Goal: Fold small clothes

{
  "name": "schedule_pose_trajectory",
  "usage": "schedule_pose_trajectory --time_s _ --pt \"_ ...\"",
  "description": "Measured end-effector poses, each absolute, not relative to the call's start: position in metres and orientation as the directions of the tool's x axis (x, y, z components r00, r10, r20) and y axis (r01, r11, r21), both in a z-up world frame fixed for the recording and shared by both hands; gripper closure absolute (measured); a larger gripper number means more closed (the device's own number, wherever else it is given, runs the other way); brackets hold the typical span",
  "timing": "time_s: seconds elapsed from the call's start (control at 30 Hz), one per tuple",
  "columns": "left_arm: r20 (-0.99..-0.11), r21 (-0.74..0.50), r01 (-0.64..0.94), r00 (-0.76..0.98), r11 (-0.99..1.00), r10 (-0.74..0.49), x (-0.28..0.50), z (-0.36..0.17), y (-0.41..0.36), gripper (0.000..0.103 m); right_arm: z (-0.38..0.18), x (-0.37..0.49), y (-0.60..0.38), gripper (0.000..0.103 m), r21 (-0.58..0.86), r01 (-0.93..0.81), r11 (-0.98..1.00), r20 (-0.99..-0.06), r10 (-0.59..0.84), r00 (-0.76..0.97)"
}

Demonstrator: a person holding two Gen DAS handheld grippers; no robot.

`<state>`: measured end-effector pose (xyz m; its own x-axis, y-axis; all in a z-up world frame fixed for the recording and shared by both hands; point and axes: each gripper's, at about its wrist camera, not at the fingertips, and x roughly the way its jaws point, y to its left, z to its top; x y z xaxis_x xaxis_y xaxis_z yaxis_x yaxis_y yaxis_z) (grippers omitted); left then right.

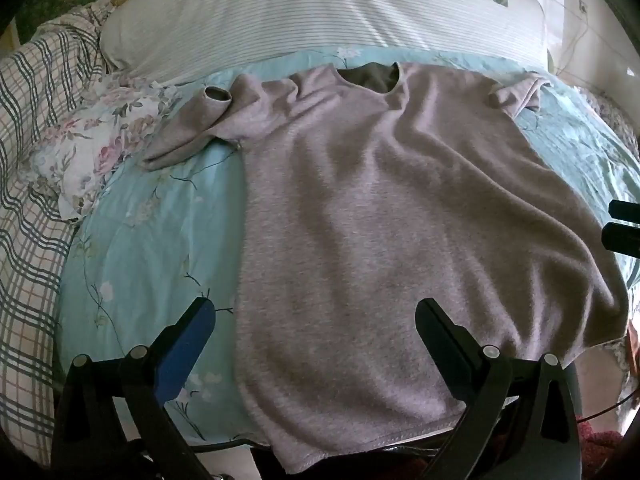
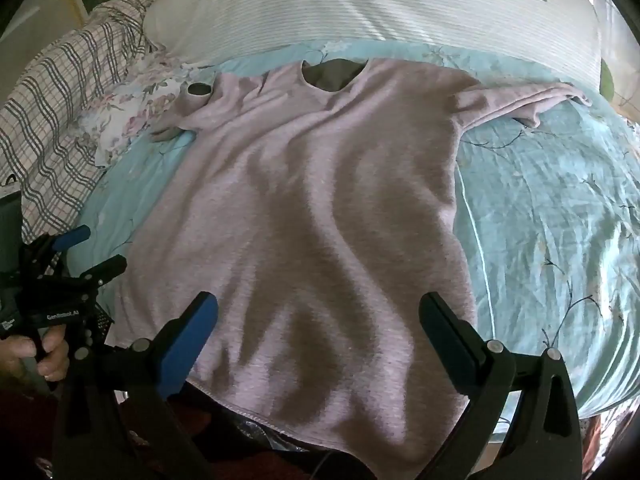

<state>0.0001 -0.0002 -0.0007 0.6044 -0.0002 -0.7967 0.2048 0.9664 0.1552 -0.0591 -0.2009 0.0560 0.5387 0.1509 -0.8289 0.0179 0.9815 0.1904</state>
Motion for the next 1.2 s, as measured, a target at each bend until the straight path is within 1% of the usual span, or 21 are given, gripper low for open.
schedule_pose_trajectory --time_s 0.83,1.2 --pt "-0.81 0.136 0.224 0.586 0.965 -0.023 0.0027 0.0034 -0.0029 0.002 0.0541 -0.058 -0.2034 0.002 0.174 0.027 0.984 -0.828 0.131 0.545" --pt "-0.806 0.155 0.228 0.592 0.961 -0.01 0.0055 0.001 -0.0072 0.002 0.0562 -0.0573 -0.2042 0.002 0.167 0.033 0.985 -0.839 0.124 0.53"
